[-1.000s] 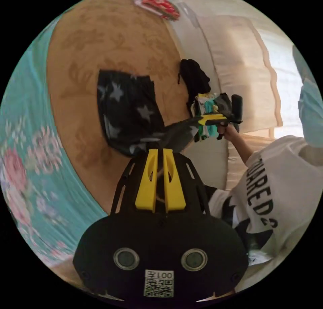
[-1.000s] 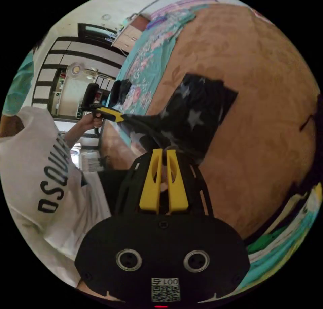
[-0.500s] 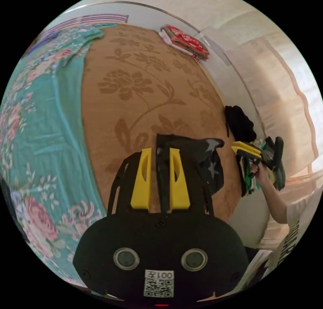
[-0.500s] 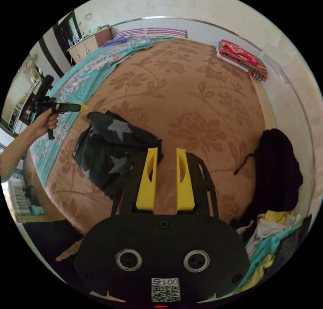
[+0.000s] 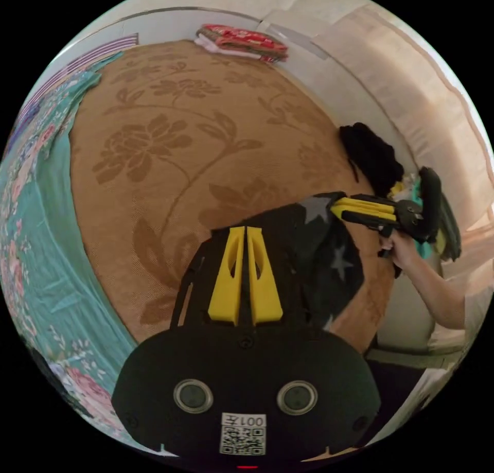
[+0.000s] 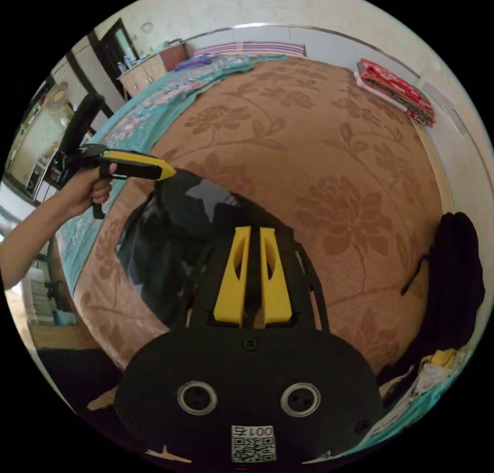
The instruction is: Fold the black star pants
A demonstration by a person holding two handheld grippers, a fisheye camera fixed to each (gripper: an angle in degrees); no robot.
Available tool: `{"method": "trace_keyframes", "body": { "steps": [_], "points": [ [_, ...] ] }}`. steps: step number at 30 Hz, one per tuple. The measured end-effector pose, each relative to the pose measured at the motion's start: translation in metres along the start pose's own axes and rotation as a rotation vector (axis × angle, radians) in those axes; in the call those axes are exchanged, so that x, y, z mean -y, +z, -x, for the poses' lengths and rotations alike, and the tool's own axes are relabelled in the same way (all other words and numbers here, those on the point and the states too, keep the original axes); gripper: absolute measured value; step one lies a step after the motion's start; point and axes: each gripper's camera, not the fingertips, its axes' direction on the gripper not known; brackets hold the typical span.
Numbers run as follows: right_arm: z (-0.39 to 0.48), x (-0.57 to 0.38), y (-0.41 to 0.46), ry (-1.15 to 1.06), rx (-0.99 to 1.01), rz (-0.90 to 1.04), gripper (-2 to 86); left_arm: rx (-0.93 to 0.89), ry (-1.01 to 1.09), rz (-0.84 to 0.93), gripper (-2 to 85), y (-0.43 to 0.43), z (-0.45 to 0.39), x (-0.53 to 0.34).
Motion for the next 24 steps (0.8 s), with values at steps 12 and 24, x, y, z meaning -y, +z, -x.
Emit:
{"method": "trace_keyframes", "body": {
  "steps": [12,24],
  "points": [
    [0.056,-0.062,-0.065,-0.197,0.204,-0.063,9.9,0.048,0.13,-0.022,5.1,-0.118,-0.119,-0.024],
    [0.156,-0.086,-0.016,-0.699,-0.13,0.272,7.1,0.369,0.954,0.384,5.2,-0.124,-0.279,0.002]
  ]
}}
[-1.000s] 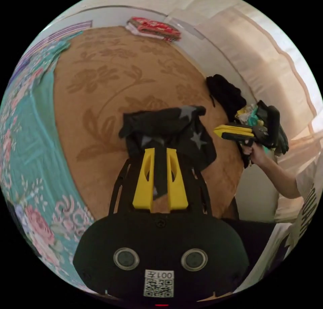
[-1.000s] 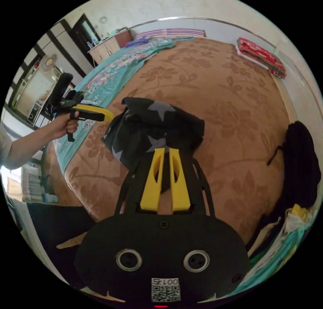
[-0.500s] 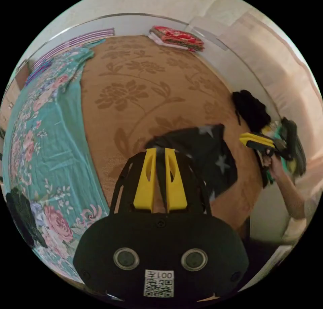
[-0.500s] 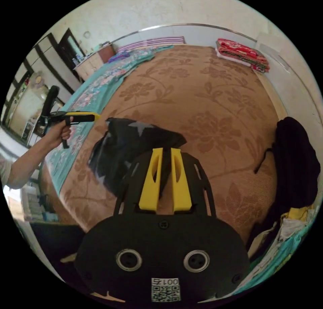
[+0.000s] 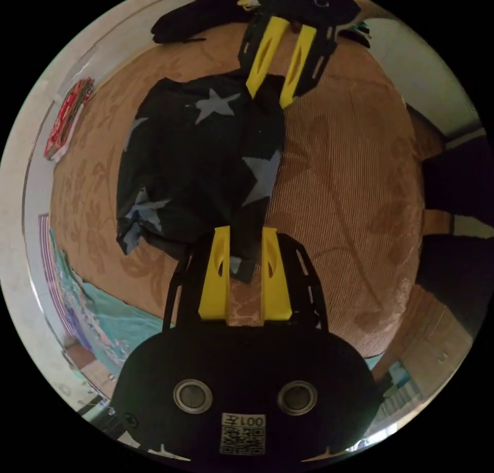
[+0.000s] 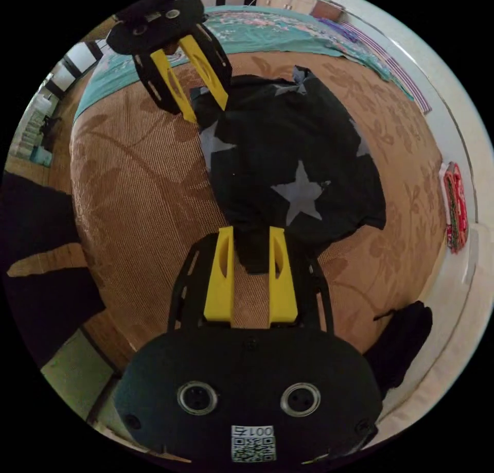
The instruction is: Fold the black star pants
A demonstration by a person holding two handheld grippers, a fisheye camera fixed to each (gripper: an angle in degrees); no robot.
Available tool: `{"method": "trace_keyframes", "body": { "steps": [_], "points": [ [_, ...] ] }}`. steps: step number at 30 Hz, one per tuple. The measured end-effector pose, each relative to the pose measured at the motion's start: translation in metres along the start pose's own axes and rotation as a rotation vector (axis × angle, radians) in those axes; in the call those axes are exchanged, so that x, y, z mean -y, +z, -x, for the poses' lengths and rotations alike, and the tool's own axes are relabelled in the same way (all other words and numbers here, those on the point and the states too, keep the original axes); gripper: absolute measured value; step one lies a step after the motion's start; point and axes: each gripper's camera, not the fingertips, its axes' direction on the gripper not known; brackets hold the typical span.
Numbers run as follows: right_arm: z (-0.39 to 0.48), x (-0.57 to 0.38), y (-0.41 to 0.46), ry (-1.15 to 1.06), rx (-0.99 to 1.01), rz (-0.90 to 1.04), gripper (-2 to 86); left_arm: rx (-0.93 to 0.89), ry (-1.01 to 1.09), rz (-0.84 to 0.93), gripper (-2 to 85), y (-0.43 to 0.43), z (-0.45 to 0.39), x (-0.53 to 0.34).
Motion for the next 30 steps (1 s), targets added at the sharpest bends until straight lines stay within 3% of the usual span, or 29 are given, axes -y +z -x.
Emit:
{"method": "trace_keyframes", "body": {
  "steps": [7,11,13,17,20,25,30],
  "points": [
    [-0.005,-0.009,-0.07,0.045,-0.011,-0.074,2.8,-0.011,-0.115,-0.033,1.3,-0.122,0.032,0.022],
    [-0.015,-0.03,-0.124,0.028,0.358,-0.054,2.3,-0.329,-0.114,-0.123,0.1,-0.206,0.054,0.022],
    [-0.026,-0.037,-0.139,0.085,0.317,-0.097,2.2,-0.306,-0.173,-0.165,-0.1,-0.23,0.075,0.028],
    [-0.062,-0.033,-0.187,0.163,-0.066,-0.214,2.2,-0.08,-0.263,-0.256,-0.3,-0.293,0.142,0.06],
    [-0.079,-0.037,-0.219,0.213,-0.243,-0.246,2.2,-0.077,-0.315,-0.363,-0.4,-0.34,0.175,0.076],
    [-0.073,-0.058,-0.238,0.22,-0.161,-0.262,2.2,-0.08,-0.277,-0.363,-0.4,-0.364,0.162,0.103],
    [-0.028,-0.077,-0.186,0.167,-0.013,-0.088,2.1,-0.112,-0.243,-0.236,-0.6,-0.341,0.111,0.145]
  ]
}}
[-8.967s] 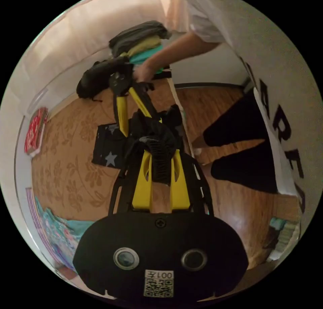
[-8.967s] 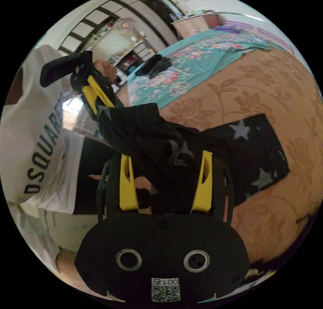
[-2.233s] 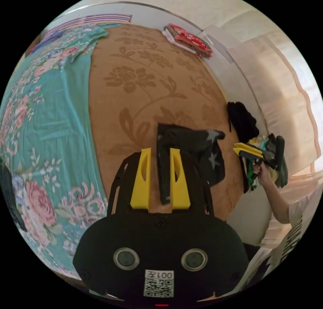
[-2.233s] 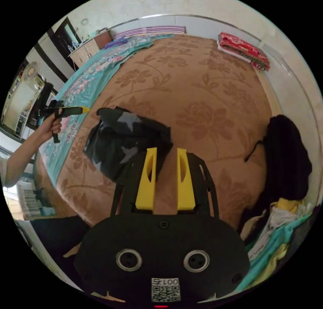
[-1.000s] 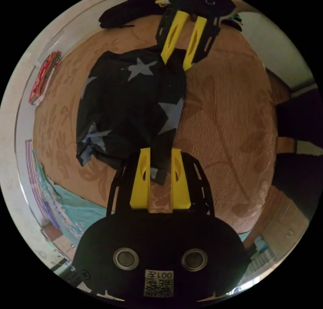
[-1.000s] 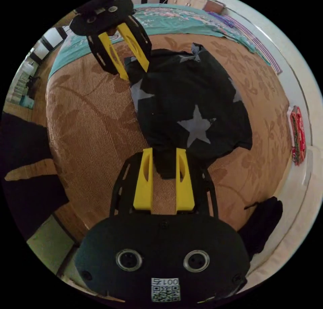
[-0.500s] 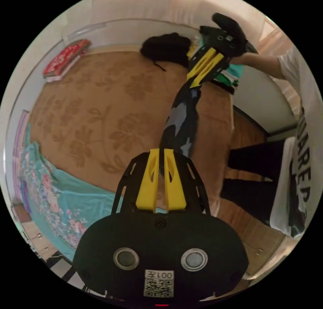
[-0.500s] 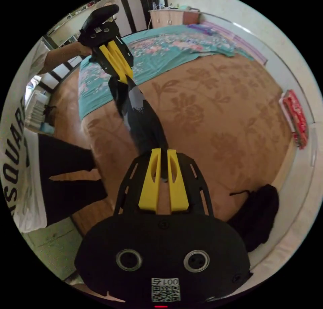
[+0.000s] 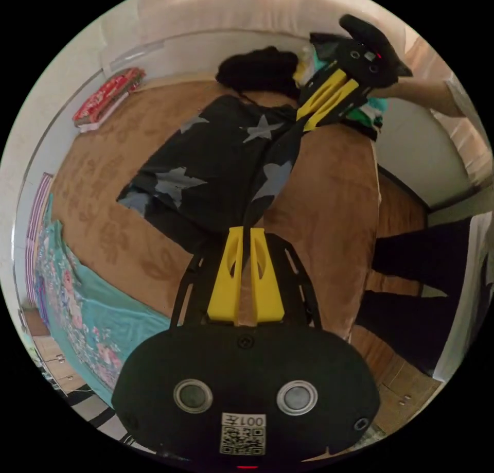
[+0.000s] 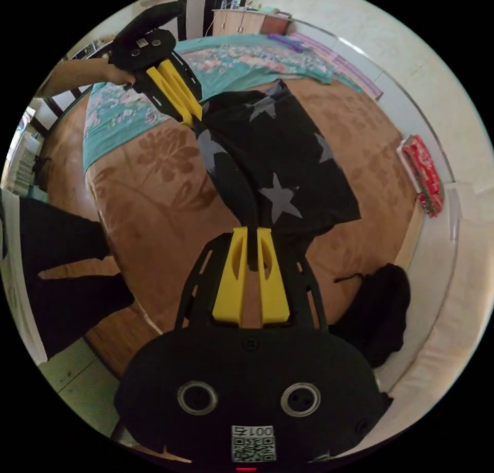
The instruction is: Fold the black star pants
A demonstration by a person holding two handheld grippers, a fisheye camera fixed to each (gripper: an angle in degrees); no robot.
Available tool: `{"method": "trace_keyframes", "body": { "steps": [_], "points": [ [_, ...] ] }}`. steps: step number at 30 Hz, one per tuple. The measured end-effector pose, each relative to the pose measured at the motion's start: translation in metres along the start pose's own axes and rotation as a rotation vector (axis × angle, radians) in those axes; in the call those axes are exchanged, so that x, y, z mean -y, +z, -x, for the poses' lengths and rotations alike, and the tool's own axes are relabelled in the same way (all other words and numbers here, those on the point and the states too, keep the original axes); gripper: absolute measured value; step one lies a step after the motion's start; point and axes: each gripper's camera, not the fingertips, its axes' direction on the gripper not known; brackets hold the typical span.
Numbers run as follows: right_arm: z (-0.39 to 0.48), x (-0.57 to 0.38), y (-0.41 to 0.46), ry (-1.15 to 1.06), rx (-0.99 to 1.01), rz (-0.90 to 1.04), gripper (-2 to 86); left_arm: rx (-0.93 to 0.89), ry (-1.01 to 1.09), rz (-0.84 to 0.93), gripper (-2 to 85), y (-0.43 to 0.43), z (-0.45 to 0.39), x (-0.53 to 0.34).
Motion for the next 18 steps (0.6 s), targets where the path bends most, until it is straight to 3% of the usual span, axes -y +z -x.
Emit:
{"method": "trace_keyframes", "body": {
  "steps": [4,10,18],
  "points": [
    [0.033,-0.025,0.02,-0.019,0.198,0.127,2.1,-0.133,-0.021,0.126,-0.6,0.009,-0.051,0.017],
    [0.029,-0.052,-0.035,-0.048,0.239,0.143,2.1,-0.131,0.083,0.073,-0.5,-0.066,-0.064,0.088],
    [-0.116,-0.062,-0.127,-0.048,-0.208,0.099,2.0,0.108,0.157,-0.134,-0.5,-0.151,0.008,0.278]
  ]
}}
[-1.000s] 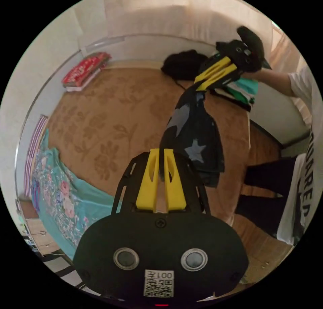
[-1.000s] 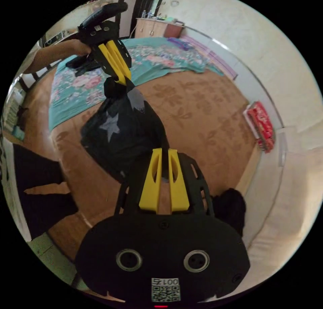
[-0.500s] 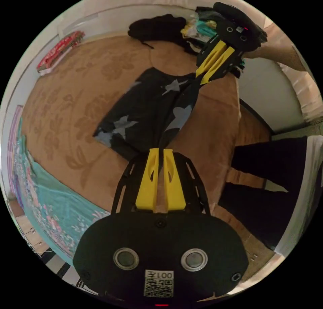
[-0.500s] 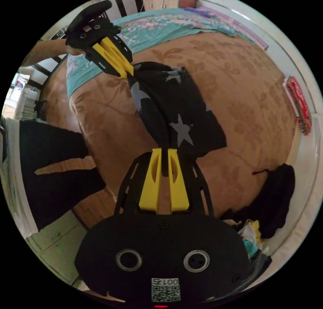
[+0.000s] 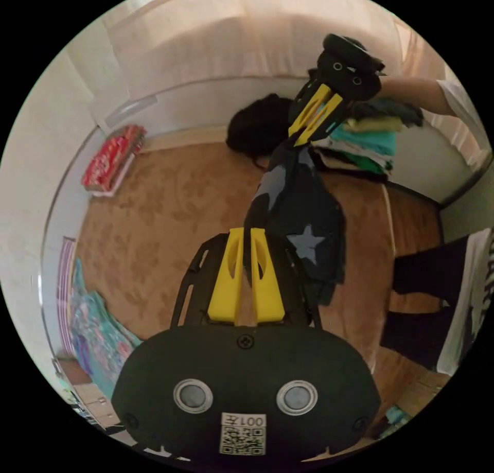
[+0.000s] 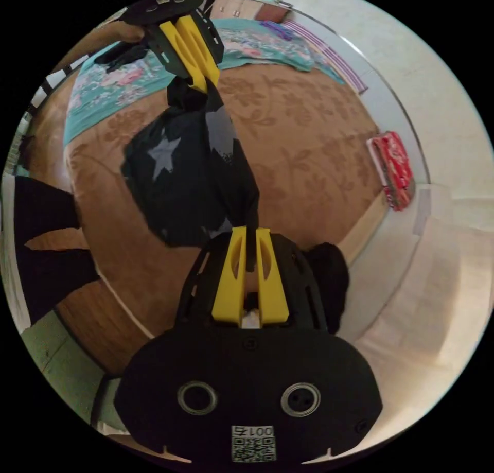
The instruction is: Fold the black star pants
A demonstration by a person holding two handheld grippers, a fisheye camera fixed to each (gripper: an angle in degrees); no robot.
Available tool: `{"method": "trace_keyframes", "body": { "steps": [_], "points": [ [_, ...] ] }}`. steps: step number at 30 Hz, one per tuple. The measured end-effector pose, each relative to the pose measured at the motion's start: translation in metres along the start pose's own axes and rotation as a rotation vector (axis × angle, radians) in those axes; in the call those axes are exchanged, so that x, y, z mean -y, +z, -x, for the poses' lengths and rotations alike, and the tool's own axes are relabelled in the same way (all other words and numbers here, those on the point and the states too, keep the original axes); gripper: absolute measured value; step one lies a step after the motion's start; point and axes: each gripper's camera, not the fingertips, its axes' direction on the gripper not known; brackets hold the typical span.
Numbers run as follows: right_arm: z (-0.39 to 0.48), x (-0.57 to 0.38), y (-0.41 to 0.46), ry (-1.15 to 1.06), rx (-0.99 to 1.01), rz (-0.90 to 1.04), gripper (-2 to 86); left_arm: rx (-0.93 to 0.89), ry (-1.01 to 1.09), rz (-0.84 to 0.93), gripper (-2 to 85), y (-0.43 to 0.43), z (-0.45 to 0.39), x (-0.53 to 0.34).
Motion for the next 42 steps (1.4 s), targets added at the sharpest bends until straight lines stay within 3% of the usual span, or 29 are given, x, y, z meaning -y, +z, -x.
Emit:
{"method": "trace_keyframes", "body": {
  "steps": [6,11,16,20,25,31,35,38,40,42],
  "points": [
    [-0.117,-0.078,-0.058,0.251,-0.24,0.098,2.0,0.16,0.126,-0.197,-0.1,-0.015,0.046,0.189],
    [-0.143,-0.13,-0.094,0.389,-0.398,0.112,2.0,0.405,0.298,-0.358,1.1,-0.003,0.041,0.318],
    [-0.136,-0.144,-0.051,0.391,-0.333,0.214,2.0,0.279,0.304,-0.326,1.8,0.076,0.034,0.377],
    [-0.122,-0.15,0.019,0.408,-0.11,0.281,2.0,0.086,0.29,-0.128,0.7,0.163,0.02,0.383],
    [-0.108,-0.15,0.019,0.401,-0.098,0.248,1.6,0.191,0.386,-0.202,0.1,0.19,0.007,0.369],
    [-0.099,-0.143,0.016,0.403,0.057,0.247,0.4,0.13,0.366,-0.097,-0.9,0.213,0.022,0.353],
    [-0.102,-0.139,-0.005,0.449,-0.019,0.19,0.1,0.039,0.23,-0.074,-1.0,0.229,0.035,0.31],
    [-0.125,-0.143,-0.027,0.584,-0.275,0.145,0.1,-0.046,0.105,-0.131,-1.0,0.233,0.035,0.266],
    [-0.138,-0.14,-0.024,0.602,-0.412,0.182,0.2,-0.097,0.061,-0.181,-1.0,0.236,0.029,0.243],
    [-0.155,-0.134,0.004,0.604,-0.449,0.34,0.2,-0.149,0.017,-0.24,-1.0,0.24,0.021,0.225]
  ]
}}
